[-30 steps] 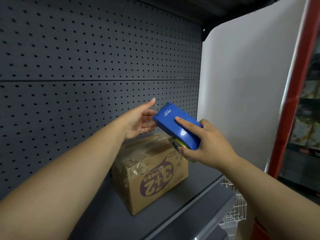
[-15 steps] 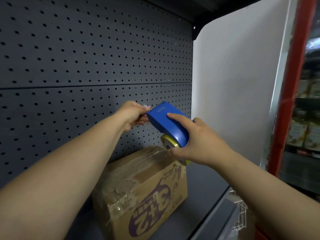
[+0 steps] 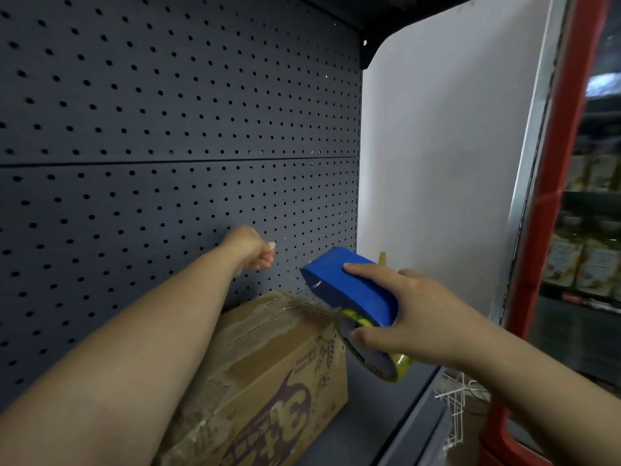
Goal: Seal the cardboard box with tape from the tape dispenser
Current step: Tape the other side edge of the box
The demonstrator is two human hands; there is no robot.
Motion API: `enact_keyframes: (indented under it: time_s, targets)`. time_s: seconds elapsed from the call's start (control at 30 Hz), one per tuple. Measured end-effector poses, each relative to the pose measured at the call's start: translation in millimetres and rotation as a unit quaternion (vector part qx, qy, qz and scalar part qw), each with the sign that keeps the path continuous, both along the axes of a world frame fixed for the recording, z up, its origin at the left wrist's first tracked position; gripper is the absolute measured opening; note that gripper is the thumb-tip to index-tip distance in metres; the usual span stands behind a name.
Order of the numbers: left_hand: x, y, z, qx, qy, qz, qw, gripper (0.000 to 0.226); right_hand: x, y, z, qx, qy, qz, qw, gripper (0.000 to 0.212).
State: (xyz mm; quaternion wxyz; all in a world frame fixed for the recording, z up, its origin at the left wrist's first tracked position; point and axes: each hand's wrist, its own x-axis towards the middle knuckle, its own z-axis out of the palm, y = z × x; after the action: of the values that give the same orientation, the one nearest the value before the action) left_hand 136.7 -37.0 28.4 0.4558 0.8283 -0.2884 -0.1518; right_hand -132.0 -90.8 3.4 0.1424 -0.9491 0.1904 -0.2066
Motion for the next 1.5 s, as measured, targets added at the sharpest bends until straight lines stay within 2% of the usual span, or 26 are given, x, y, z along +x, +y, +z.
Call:
enact_keyframes:
  time_s: [0.17, 0.27, 0.37, 0.47, 0.57, 0.67, 0.7, 0.77, 0.8, 0.9, 0.97, 1.07, 1.17, 1.37, 1.5]
  targets:
    - [8.6, -19.3, -30.5, 0.088, -0.027, -0.005, 0.996, 0.017, 10.2, -7.9, -5.0, 0.005, 0.034, -0.005, 0.999, 0.079]
    - [13.7, -23.9, -41.4, 0.130, -0.009, -0.012, 0.991, 0.028, 14.8, -9.4, -8.6, 0.007, 0.048, -0.004, 0.999, 0.078]
    - [18.2, -26.0, -50.6, 0.187, -0.081, 0.000, 0.979, 0.026, 18.7, -8.5, -11.7, 0.007, 0.055, -0.003, 0.998, 0.078]
    - [19.1, -27.0, -58.6, 0.244, -0.127, 0.020, 0.961, 0.042, 21.7, -8.2, -13.1, 0.005, 0.061, -0.003, 0.998, 0.079]
    - [20.4, -30.6, -59.1, 0.247, -0.117, 0.007, 0.962, 0.041, 23.2, -10.0, -11.8, 0.011, 0.061, -0.007, 0.998, 0.078]
    - [17.1, -31.8, -59.7, 0.252, -0.132, -0.013, 0.959, 0.015, 22.9, -9.4, -11.0, 0.014, 0.068, -0.010, 0.998, 0.078]
    - [17.5, -32.7, -61.3, 0.260, -0.147, -0.017, 0.954, 0.015, 22.5, -9.0, -11.4, 0.017, 0.068, -0.010, 0.998, 0.078]
    - [16.4, -32.0, -62.0, 0.262, -0.200, -0.019, 0.944, 0.022, 22.4, -9.5, -12.2, 0.024, 0.065, -0.012, 0.998, 0.079]
    - [16.5, -31.6, -63.0, 0.249, -0.238, -0.028, 0.938, 0.018, 22.4, -10.3, -12.5, 0.029, 0.063, -0.012, 0.998, 0.079]
    - [10.9, -26.6, -59.8, 0.213, -0.322, -0.116, 0.915, 0.021, 20.6, -12.3, -11.9, 0.035, 0.064, -0.014, 0.997, 0.077]
    - [8.9, -18.6, -57.4, 0.199, -0.315, -0.174, 0.912, 0.022, 17.5, -13.7, -11.3, 0.035, 0.064, -0.016, 0.997, 0.076]
    - [3.9, -6.2, -51.6, 0.261, -0.308, -0.196, 0.894, 0.039, 14.6, -15.0, -12.3, 0.041, 0.060, -0.018, 0.997, 0.076]
    - [-4.6, -0.7, -52.2, 0.306, -0.267, -0.205, 0.890, 0.051, 14.5, -15.8, -13.9, 0.045, 0.057, -0.018, 0.997, 0.077]
    - [-6.0, 2.0, -66.6, 0.289, -0.258, -0.235, 0.892, 0.040, 16.9, -13.6, -16.8, 0.035, 0.059, -0.008, 0.998, 0.077]
    - [-4.1, 1.9, -70.2, 0.290, -0.268, -0.240, 0.887, 0.041, 17.7, -14.0, -16.7, 0.042, 0.063, -0.003, 0.997, 0.078]
